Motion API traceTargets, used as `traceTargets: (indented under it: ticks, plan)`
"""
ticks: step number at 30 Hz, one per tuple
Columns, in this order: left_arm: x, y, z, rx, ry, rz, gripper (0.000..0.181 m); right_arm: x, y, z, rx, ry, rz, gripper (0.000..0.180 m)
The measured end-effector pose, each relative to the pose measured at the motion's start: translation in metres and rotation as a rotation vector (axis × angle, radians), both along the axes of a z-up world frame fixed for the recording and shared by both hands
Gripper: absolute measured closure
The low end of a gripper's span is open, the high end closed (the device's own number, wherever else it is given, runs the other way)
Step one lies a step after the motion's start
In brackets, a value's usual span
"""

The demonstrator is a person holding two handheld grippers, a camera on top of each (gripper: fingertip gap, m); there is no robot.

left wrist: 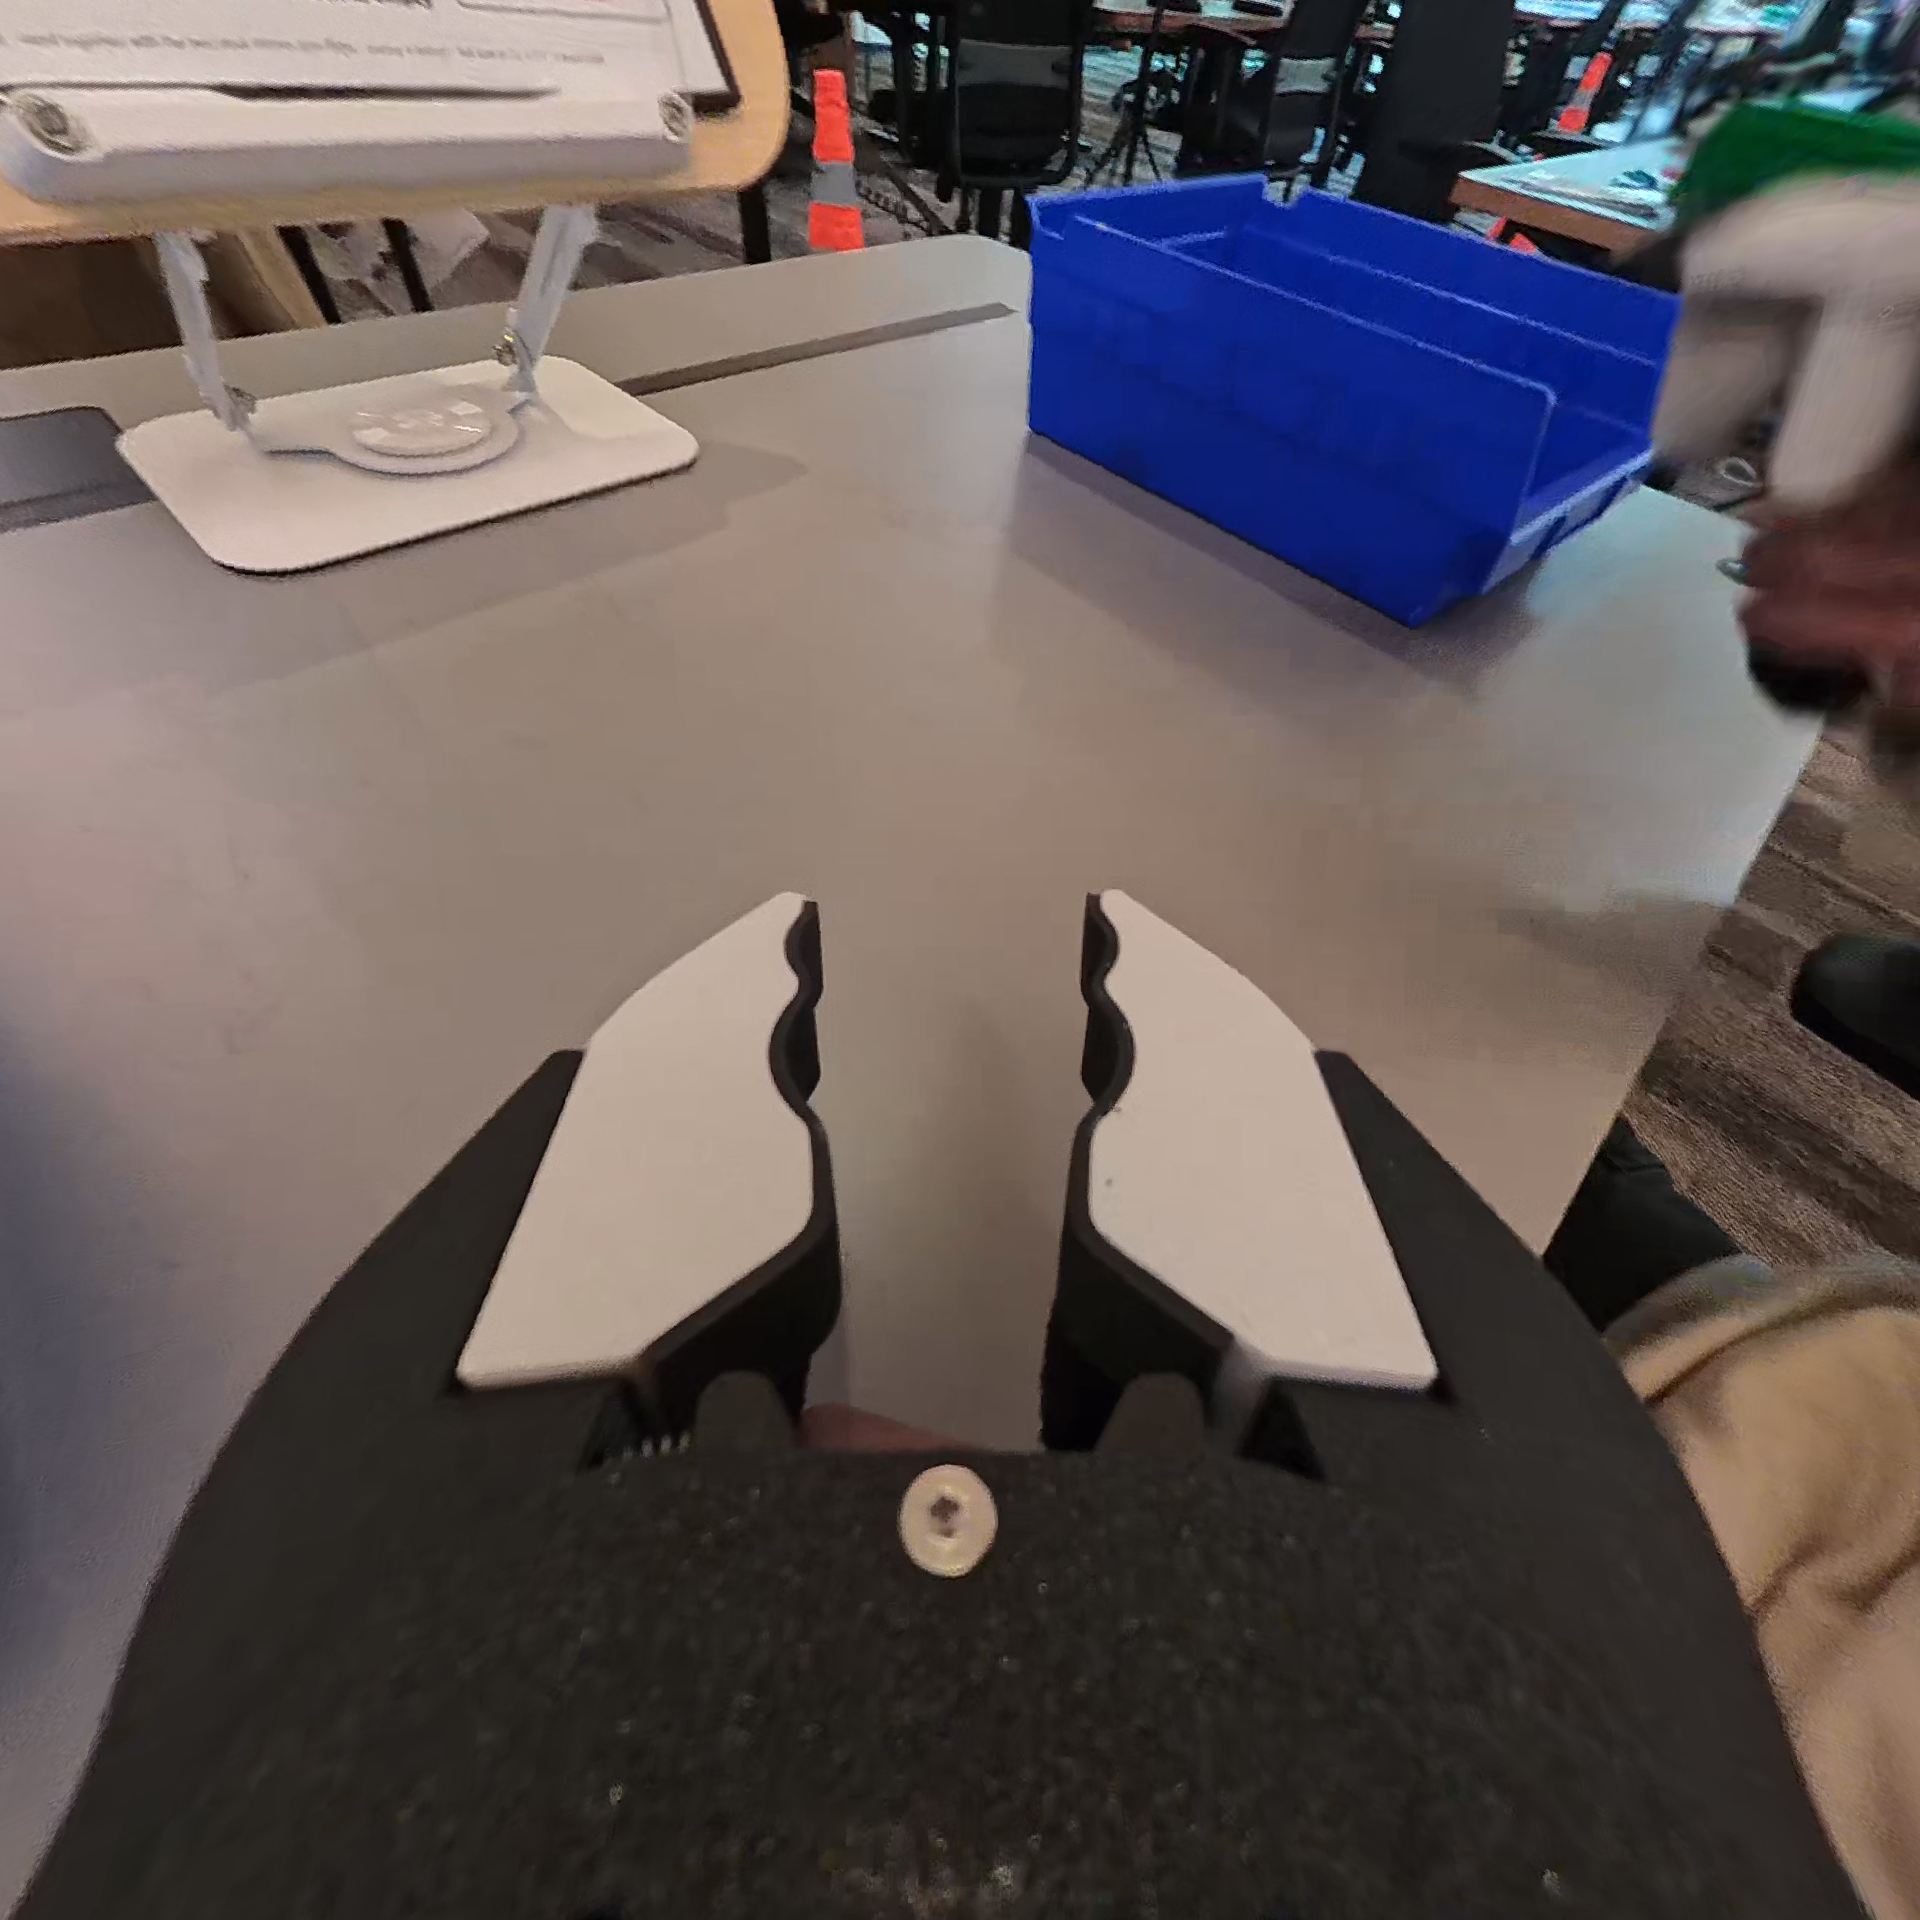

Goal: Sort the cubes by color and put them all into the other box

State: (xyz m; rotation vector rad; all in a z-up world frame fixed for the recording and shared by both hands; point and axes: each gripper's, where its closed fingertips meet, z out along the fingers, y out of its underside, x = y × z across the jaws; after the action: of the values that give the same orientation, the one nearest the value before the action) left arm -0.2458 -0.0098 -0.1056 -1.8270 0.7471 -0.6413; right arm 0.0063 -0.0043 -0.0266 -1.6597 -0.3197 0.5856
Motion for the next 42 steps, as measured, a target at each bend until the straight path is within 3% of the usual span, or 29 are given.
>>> traceTargets:
  ticks: [3,6,14,22,29,34,36,42]
  plan:
    - [-0.009,0.007,0.006,0.019,0.0,0.085,0.132,-0.065,-0.042,-0.045,0.001,0.029,0.062,0.145]
    - [-0.021,0.008,0.012,0.068,0.006,0.162,0.131,-0.087,-0.057,-0.069,0.013,-0.053,0.047,0.145]
    - [-0.022,0.0,0.012,0.12,0.046,0.159,0.128,-0.093,-0.057,-0.08,-0.059,-0.036,0.09,0.142]
    - [-0.019,-0.008,0.001,0.068,0.073,0.136,0.126,-0.087,-0.056,-0.073,0.011,-0.088,0.093,0.142]
    - [-0.016,-0.006,-0.011,0.062,0.114,0.1,0.126,-0.051,-0.032,-0.059,0.049,-0.179,-0.08,0.14]
    - [-0.013,-0.011,-0.021,0.057,0.154,0.049,0.126,0.033,0.001,-0.04,0.039,-0.33,-0.498,0.119]
    - [-0.011,-0.015,-0.022,0.059,0.169,0.022,0.125,0.064,0.013,-0.052,-0.043,-0.408,-0.611,0.11]
    - [-0.009,-0.024,-0.034,0.02,0.238,-0.014,0.123,0.041,0.043,-0.09,-0.245,-0.37,-0.542,0.098]
